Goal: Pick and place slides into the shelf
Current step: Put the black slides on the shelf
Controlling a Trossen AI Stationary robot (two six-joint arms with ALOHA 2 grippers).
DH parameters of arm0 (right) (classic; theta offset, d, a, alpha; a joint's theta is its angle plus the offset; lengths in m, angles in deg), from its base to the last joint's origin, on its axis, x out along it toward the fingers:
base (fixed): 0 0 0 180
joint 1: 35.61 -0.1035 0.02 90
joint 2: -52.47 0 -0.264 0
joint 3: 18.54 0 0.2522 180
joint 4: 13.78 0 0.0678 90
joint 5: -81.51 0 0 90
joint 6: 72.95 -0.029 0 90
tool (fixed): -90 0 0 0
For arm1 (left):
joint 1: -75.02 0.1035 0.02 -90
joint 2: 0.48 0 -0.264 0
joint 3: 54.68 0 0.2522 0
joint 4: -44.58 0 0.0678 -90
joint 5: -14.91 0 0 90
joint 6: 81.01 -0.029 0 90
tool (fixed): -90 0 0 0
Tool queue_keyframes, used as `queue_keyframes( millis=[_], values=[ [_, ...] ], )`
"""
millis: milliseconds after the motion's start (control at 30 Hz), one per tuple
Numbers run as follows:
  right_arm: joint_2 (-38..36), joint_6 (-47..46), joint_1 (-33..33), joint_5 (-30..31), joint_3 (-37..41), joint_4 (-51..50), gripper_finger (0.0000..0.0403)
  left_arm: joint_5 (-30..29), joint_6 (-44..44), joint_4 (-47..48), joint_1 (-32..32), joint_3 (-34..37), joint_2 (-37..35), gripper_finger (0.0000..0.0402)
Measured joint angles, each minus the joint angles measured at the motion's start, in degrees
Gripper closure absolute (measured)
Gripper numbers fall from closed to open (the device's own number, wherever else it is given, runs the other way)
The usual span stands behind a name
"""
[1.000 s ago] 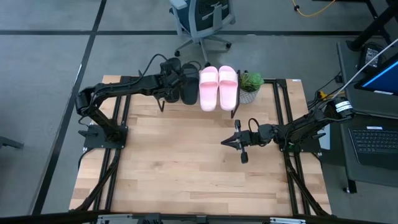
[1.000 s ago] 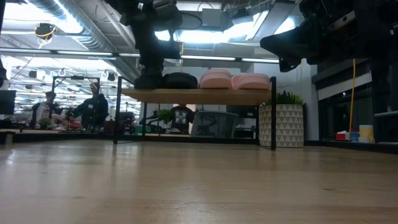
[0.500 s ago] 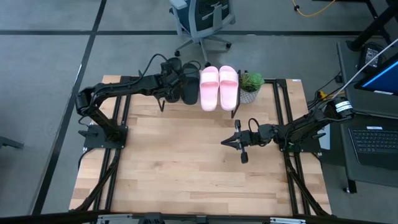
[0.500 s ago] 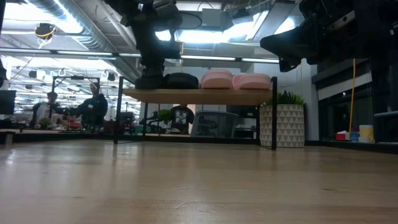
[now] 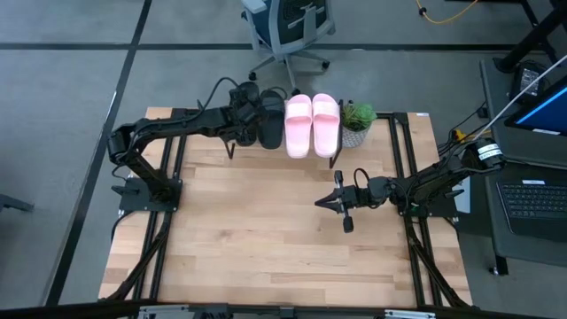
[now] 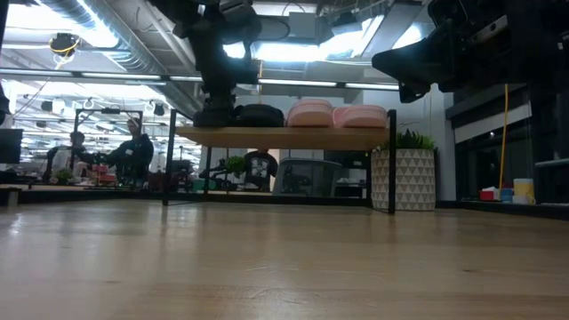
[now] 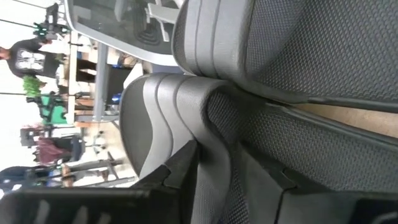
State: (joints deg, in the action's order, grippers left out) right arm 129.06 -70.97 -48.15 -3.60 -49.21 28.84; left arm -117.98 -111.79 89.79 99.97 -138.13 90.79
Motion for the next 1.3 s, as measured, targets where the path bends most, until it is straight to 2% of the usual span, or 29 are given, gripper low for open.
queue_keyframes(
  millis=[300, 567, 833, 1133, 1300],
  values=[
    [0.00, -0.02, -0.02, 0.00, 0.00, 0.00, 0.0385, -4.14, -2.89, -0.66, -1.94, -1.71, 0.07, 0.0263],
    [0.00, -0.17, -0.02, -0.02, 0.00, -0.02, 0.0385, -4.11, -3.87, -1.22, -3.36, -3.48, 0.10, 0.0260],
    [0.00, -0.19, -0.02, -0.01, 0.00, -0.02, 0.0385, -8.71, -6.30, -1.11, -5.74, -3.54, -0.24, 0.0260],
    [0.00, -0.20, 0.00, -0.01, 0.00, -0.02, 0.0385, -9.76, -5.52, -2.50, -7.08, -3.65, -7.08, 0.0260],
    [0.00, -0.22, 0.00, -0.02, 0.00, 0.00, 0.0385, -5.93, -3.61, -2.50, -6.53, -3.72, -11.70, 0.0267]
  ],
)
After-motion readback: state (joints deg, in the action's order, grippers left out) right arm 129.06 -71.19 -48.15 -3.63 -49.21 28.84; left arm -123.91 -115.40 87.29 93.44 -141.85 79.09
